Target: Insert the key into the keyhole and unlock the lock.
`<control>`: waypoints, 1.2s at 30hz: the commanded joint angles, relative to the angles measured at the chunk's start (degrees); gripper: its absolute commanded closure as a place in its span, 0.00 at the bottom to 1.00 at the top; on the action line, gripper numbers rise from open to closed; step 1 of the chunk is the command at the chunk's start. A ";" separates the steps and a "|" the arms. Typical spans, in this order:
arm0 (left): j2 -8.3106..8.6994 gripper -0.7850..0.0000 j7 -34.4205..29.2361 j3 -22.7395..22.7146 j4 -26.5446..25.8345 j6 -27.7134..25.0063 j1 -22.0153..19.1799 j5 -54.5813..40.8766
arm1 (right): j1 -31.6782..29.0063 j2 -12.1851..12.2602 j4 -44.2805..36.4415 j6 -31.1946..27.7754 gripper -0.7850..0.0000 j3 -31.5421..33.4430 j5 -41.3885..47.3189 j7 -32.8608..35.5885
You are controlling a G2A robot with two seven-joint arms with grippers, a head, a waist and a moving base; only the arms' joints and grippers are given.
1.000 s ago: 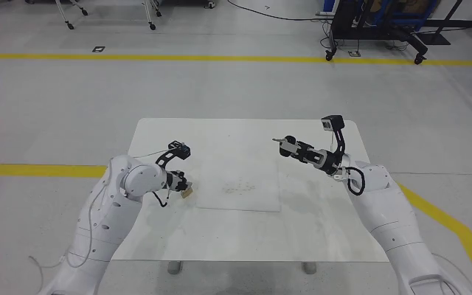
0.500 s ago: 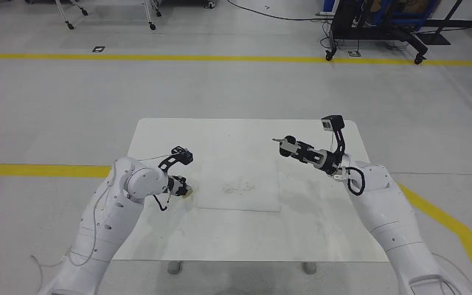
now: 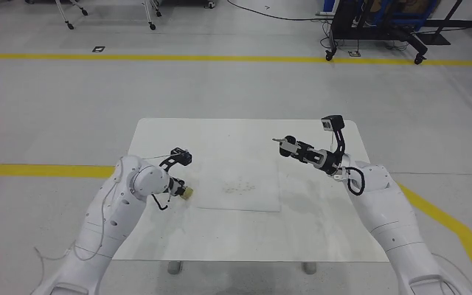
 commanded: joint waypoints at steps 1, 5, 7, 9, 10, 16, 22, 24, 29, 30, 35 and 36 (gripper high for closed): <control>0.06 1.00 0.61 -0.27 -0.24 0.42 -0.15 0.00 | 0.00 0.00 0.00 0.00 1.00 0.00 0.00 0.00; 0.34 1.00 7.66 -4.45 -1.15 3.60 1.13 -4.97 | 0.00 0.00 0.00 0.00 1.00 0.00 0.00 0.00; 0.76 1.00 13.37 -7.06 -2.89 4.02 2.53 -4.83 | 0.00 0.00 0.00 0.00 1.00 0.00 0.00 0.00; 1.06 1.00 16.82 -8.20 -5.38 3.84 3.93 -3.40 | 0.00 0.00 0.00 0.00 1.00 0.00 0.00 0.00; 1.06 1.00 16.82 -8.20 -5.38 3.84 3.93 -3.40 | 0.00 0.00 0.00 0.00 1.00 0.00 0.00 0.00; 1.06 1.00 16.82 -8.20 -5.38 3.84 3.93 -3.40 | 0.00 0.00 0.00 0.00 1.00 0.00 0.00 0.00; -0.15 1.00 25.22 -14.26 4.29 5.78 5.98 -33.20 | -1.47 -0.93 -0.28 1.58 1.00 -2.54 -1.81 -7.84; -0.77 1.00 26.37 -13.88 8.04 3.88 5.49 -40.29 | -1.45 -1.82 0.67 0.93 1.00 -4.41 -2.15 -13.51; -3.14 1.00 22.81 -7.88 13.74 0.04 -0.16 -53.29 | -0.84 -4.07 0.44 -2.26 1.00 -10.05 -4.09 -22.01; -3.70 1.00 21.51 -6.50 15.22 -0.24 -1.67 -55.82 | -0.41 -4.41 0.61 -2.62 1.00 -10.84 -5.04 -23.09; -6.45 1.00 16.23 -0.37 22.57 -1.47 -8.50 -64.94 | 1.55 -5.59 3.29 -4.09 1.00 -11.61 -9.01 -30.82; -6.93 1.00 15.04 0.88 23.54 -1.57 -9.67 -65.50 | 1.60 -5.75 3.26 -4.46 1.00 -11.55 -10.41 -32.44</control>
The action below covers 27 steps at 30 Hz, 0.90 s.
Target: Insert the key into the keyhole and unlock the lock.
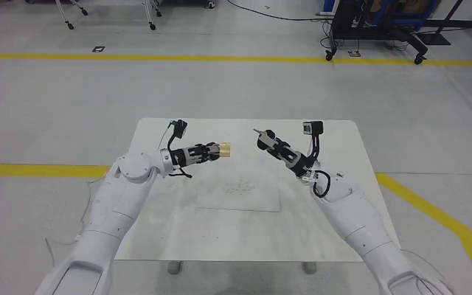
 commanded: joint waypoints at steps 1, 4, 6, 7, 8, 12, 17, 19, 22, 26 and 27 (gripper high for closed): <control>-0.91 1.00 -2.33 2.48 2.05 -0.27 -2.39 -1.31 | 0.01 -0.23 0.10 -0.51 1.00 0.27 -2.88 -3.30; -2.11 1.00 -6.51 5.04 4.05 -0.86 -4.99 -4.04 | -0.52 -0.45 0.20 -0.28 1.00 0.99 -6.08 -7.42; -2.80 1.00 -9.01 6.33 5.15 -1.35 -6.21 -5.99 | -0.56 -0.64 0.72 0.37 1.00 1.03 -6.77 -8.69; -3.11 1.00 -9.89 6.85 5.66 -1.54 -6.73 -6.82 | -0.45 -0.77 1.07 0.49 1.00 0.87 -6.92 -9.05; -3.39 1.00 -10.76 7.40 6.11 -1.75 -7.21 -7.38 | -0.28 -0.94 1.56 0.56 1.00 0.51 -6.88 -9.12; -4.33 1.00 -12.38 9.34 7.32 -2.77 -9.02 -7.65 | 1.15 -1.71 3.52 0.54 1.00 -1.52 -7.59 -7.89; -5.19 1.00 -12.96 10.88 7.89 -3.55 -10.64 -7.78 | 2.57 -2.49 5.90 -0.12 1.00 -2.98 -7.82 -7.43; -5.40 1.00 -12.97 11.21 8.26 -3.63 -11.14 -7.71 | 3.23 -2.71 6.77 -0.46 1.00 -3.49 -7.61 -6.25; -5.58 1.00 -11.85 11.18 9.41 -3.50 -12.04 -7.48 | 3.75 -2.86 7.53 -2.81 1.00 -4.20 -5.63 -2.65; -5.83 1.00 -9.63 10.75 11.34 -2.50 -13.18 -8.09 | 4.00 -2.48 8.51 -5.93 1.00 -3.73 -0.96 2.72; -5.90 1.00 -9.09 10.79 11.73 -2.22 -13.54 -7.83 | 4.06 -2.34 8.75 -6.26 1.00 -3.23 0.18 3.21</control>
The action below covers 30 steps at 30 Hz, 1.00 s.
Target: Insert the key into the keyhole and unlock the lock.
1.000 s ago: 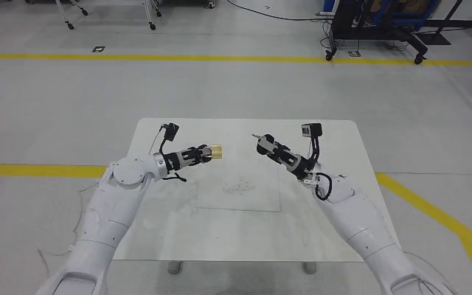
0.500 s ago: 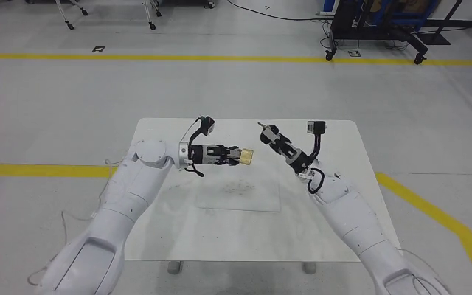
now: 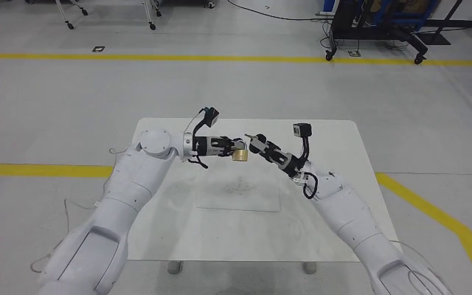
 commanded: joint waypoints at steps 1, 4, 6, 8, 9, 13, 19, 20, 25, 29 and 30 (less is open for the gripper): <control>-0.11 1.00 0.86 0.22 0.59 0.33 -0.75 0.98 | 0.09 0.28 0.43 -0.57 1.00 1.11 2.36 0.79; -0.13 1.00 0.91 0.47 0.65 0.24 -1.10 1.94 | 0.01 0.63 0.34 -0.78 1.00 2.49 4.74 1.42; -0.13 1.00 0.91 0.47 0.65 0.24 -1.10 1.94 | 0.01 0.63 0.34 -0.78 1.00 2.49 4.74 1.42; -0.13 1.00 0.91 0.47 0.65 0.24 -1.10 1.94 | 0.01 0.63 0.34 -0.78 1.00 2.49 4.74 1.42; -0.13 1.00 1.42 0.35 0.63 0.41 -0.81 1.60 | 0.01 0.63 0.34 -0.78 1.00 2.49 4.74 1.42; -0.46 1.00 5.77 -3.71 0.92 6.85 3.49 -12.35 | -0.08 0.63 0.19 -0.49 1.00 2.55 4.68 1.22; -1.69 1.00 12.77 -6.56 1.82 13.01 6.77 -25.50 | -4.57 1.63 -6.42 7.90 1.00 6.79 2.21 -4.67; -1.99 1.00 14.04 -6.19 2.15 13.46 6.83 -25.67 | -5.71 1.86 -8.09 9.92 1.00 7.56 3.22 -4.67; -2.48 1.00 15.04 -5.30 2.55 14.33 6.74 -25.50 | -6.82 2.12 -9.91 11.95 1.00 8.30 4.64 -3.89; -2.48 1.00 15.04 -5.30 2.55 14.33 6.74 -25.50 | -6.82 2.12 -9.91 11.95 1.00 8.30 4.64 -3.89; -2.46 1.00 15.48 -5.35 2.51 14.26 6.87 -25.37 | -6.82 2.12 -9.91 11.95 1.00 8.30 4.64 -3.89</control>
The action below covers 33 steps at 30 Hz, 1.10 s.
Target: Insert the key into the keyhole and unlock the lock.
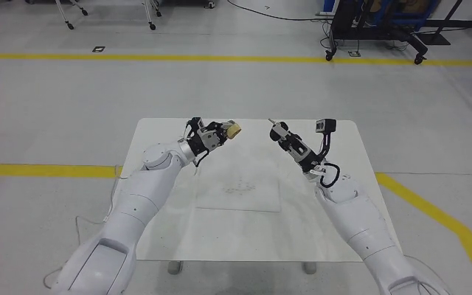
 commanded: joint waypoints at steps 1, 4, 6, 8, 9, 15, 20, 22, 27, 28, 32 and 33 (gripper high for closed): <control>0.13 1.00 1.90 -0.13 -0.43 -0.29 0.61 1.08 | -0.01 0.00 -0.01 0.02 1.00 0.00 0.01 0.00; 0.22 1.00 4.55 -1.06 -2.85 -0.65 2.43 0.37 | -1.50 -0.25 -1.95 1.09 1.00 0.21 1.31 -2.93; 0.25 1.00 6.31 -0.75 -4.31 -0.31 2.90 2.23 | -2.33 -0.16 -2.63 -0.43 1.00 0.62 -3.37 -4.45; -0.03 1.00 7.53 -0.92 -5.81 -0.33 3.69 0.89 | -2.87 -0.05 -3.60 -5.01 1.00 1.68 -10.54 -7.24; -0.15 1.00 8.90 -0.69 -6.05 -0.19 3.76 1.43 | -3.15 -0.07 -3.61 -7.63 1.00 3.02 -14.18 -10.90; -0.29 1.00 9.24 0.66 -7.16 0.61 3.08 4.73 | -3.27 -0.12 -3.65 -8.19 1.00 3.40 -14.95 -12.37; -0.34 1.00 10.04 0.14 -7.18 1.72 3.93 2.96 | -3.27 -0.12 -3.65 -8.19 1.00 3.40 -14.95 -12.37; -0.39 1.00 10.94 -0.72 -7.73 4.60 5.13 0.11 | -3.32 -0.13 -5.01 -7.96 1.00 2.57 -20.28 -11.01; -0.49 1.00 14.05 -3.14 -9.26 14.83 6.30 -7.29 | -2.04 0.19 -13.19 -13.64 1.00 6.34 -57.82 -17.10; -0.49 1.00 14.47 -3.34 -9.45 18.12 6.33 -8.49 | -2.04 0.25 -16.12 -14.32 1.00 7.02 -66.45 -19.51; -0.07 1.00 14.75 -2.88 -11.11 28.59 4.34 -6.48 | -2.65 1.82 -25.24 -14.32 1.00 6.26 -99.97 -31.89; 0.03 1.00 14.09 -2.81 -11.63 29.84 3.97 -5.93 | -2.53 2.47 -25.57 -14.32 1.00 6.43 -107.48 -34.28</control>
